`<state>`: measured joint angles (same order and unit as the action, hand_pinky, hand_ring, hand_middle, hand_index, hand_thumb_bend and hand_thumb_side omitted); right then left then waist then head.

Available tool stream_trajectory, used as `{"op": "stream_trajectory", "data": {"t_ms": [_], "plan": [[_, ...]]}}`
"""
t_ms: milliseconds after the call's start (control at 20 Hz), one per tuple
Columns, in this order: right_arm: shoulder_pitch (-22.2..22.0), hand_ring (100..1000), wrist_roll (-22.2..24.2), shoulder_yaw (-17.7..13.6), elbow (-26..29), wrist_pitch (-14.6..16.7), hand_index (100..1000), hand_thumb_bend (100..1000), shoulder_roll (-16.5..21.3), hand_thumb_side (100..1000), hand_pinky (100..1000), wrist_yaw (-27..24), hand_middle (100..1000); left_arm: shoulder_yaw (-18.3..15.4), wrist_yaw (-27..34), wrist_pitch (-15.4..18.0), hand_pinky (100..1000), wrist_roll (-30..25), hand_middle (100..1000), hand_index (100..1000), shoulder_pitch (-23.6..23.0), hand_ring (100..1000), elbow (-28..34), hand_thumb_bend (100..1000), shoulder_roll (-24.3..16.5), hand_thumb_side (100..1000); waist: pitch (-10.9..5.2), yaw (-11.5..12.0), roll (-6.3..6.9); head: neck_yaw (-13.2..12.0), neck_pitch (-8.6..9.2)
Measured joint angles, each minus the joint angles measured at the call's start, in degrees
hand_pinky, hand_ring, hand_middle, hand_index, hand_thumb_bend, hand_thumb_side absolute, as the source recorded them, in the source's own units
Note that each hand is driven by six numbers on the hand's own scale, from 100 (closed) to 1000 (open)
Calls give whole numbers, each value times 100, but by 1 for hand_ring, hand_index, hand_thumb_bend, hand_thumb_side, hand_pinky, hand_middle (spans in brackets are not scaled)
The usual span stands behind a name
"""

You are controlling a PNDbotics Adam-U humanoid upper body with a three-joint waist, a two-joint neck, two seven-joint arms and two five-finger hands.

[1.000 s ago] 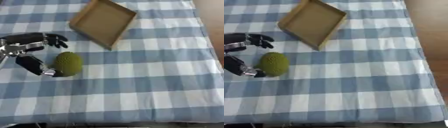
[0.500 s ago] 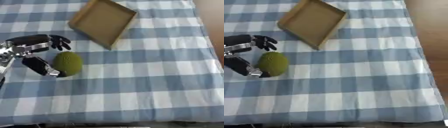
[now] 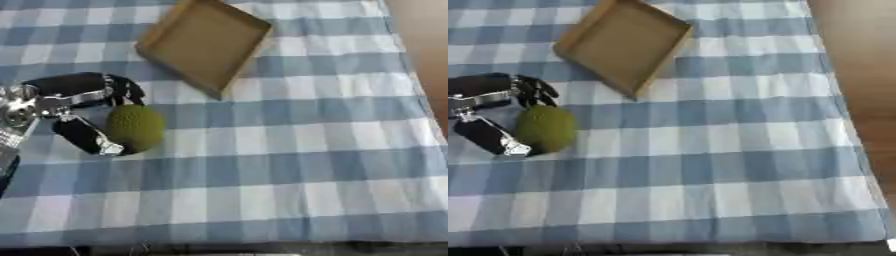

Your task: Pick up objects on the table and place them in the box.

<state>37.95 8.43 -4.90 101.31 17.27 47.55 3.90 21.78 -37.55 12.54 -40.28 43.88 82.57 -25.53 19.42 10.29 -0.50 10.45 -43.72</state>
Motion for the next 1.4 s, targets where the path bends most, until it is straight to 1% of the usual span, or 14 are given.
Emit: {"op": "stream_trajectory", "data": {"t_ms": [50,100,150,250,450,500,600,900,950,1050,1200,1250,1400], "plan": [[-7,818,1,0,0,-1,837,100,0,470,840,0,771,0,-48,23,645,74,841,763,0,650,-21,383,1,335,0,0,2,-1,0],[-16,818,2,-1,-1,-2,837,100,0,470,841,0,770,0,-85,47,574,141,807,713,-1,602,-31,205,1,186,0,0,2,-3,0],[-17,818,3,-1,-1,-3,837,100,-1,470,841,-1,770,-1,-129,83,562,215,800,704,-1,594,-32,149,1,137,0,0,2,-7,0],[-18,818,7,-1,-1,-7,837,100,-1,470,841,-2,770,-2,-261,172,558,375,797,693,-1,592,-33,100,1,100,0,0,5,-11,0],[-29,817,14,-4,-1,-15,837,100,-2,470,841,-6,769,-1,-472,389,537,726,777,669,-1,575,-33,100,10,100,0,6,6,-14,0],[-45,817,14,-4,-1,-15,837,100,-2,474,841,-7,768,0,-480,440,519,804,758,656,0,560,5,100,22,100,-1,11,6,-14,0],[-70,815,14,-8,-3,-17,837,100,-3,470,841,-13,766,0,-480,527,515,940,737,643,3,555,116,100,23,100,-1,12,6,-14,0],[-77,813,-1,-40,-3,-32,837,100,-4,470,841,-55,763,-3,-478,789,486,1181,691,619,81,524,385,100,-68,100,-1,10,7,-14,4],[-77,812,-6,-41,-3,-37,837,100,-4,470,841,-58,762,-6,-478,827,479,1221,631,612,108,516,424,100,-93,100,-1,9,7,-14,6],[-78,811,-17,-43,-3,-47,837,100,-5,470,840,-74,762,-54,-478,888,475,1329,582,610,180,509,525,100,-137,100,-1,2,7,-14,17],[-77,811,-36,-59,-3,-67,836,100,-17,470,840,-85,761,-186,-489,931,465,1577,531,603,327,489,699,100,-227,100,-1,-8,7,-18,33],[-75,811,-40,-68,-3,-71,836,100,-28,470,840,-88,760,-223,-504,937,464,1671,510,606,367,468,749,100,-260,100,-1,-15,7,-24,43],[-62,810,-59,-71,-2,-88,835,100,-45,470,840,-100,760,-322,-581,959,467,1982,483,611,513,438,864,100,-338,100,-1,-66,5,-36,55]]}}
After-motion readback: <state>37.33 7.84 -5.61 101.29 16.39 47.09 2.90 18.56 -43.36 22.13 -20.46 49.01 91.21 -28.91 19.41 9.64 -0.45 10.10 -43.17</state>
